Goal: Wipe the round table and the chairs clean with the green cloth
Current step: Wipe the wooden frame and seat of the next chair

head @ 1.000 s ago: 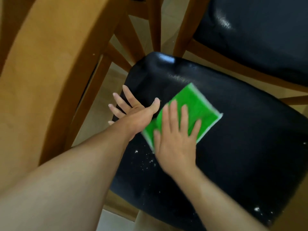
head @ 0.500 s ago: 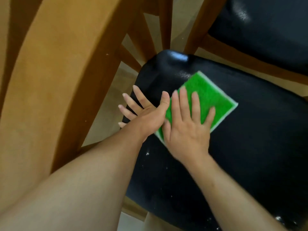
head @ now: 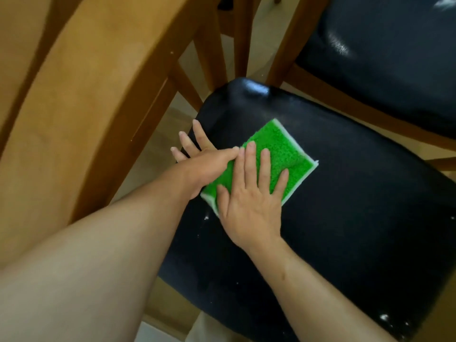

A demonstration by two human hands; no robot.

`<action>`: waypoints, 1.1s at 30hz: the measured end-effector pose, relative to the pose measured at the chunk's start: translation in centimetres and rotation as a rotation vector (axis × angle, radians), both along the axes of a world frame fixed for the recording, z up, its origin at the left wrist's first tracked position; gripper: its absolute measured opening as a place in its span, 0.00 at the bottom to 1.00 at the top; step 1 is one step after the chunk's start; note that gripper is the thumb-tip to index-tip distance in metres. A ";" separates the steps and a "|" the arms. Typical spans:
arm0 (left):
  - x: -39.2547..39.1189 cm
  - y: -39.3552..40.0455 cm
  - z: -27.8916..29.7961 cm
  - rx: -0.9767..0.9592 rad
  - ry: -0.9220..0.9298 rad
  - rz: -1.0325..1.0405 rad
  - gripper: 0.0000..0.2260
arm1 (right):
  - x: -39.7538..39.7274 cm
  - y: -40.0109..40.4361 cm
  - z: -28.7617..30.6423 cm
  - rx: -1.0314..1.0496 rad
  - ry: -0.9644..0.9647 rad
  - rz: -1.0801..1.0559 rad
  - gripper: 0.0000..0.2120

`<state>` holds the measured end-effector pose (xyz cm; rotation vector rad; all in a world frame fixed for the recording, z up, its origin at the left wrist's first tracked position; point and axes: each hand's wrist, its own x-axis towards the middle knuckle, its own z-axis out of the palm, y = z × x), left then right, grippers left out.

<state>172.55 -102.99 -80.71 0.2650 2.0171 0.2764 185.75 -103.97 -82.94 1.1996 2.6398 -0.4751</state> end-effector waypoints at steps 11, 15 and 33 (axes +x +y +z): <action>1.0 -5.5 0.3 0.076 0.233 0.304 0.28 | 6.9 -7.6 0.7 -0.090 0.050 0.467 0.35; 0.4 -6.7 0.5 0.141 0.192 0.355 0.23 | 1.8 1.4 -0.1 0.065 0.031 0.256 0.35; 1.6 -6.6 3.7 0.283 0.433 0.586 0.23 | 1.7 -12.6 0.5 -0.240 0.022 0.824 0.28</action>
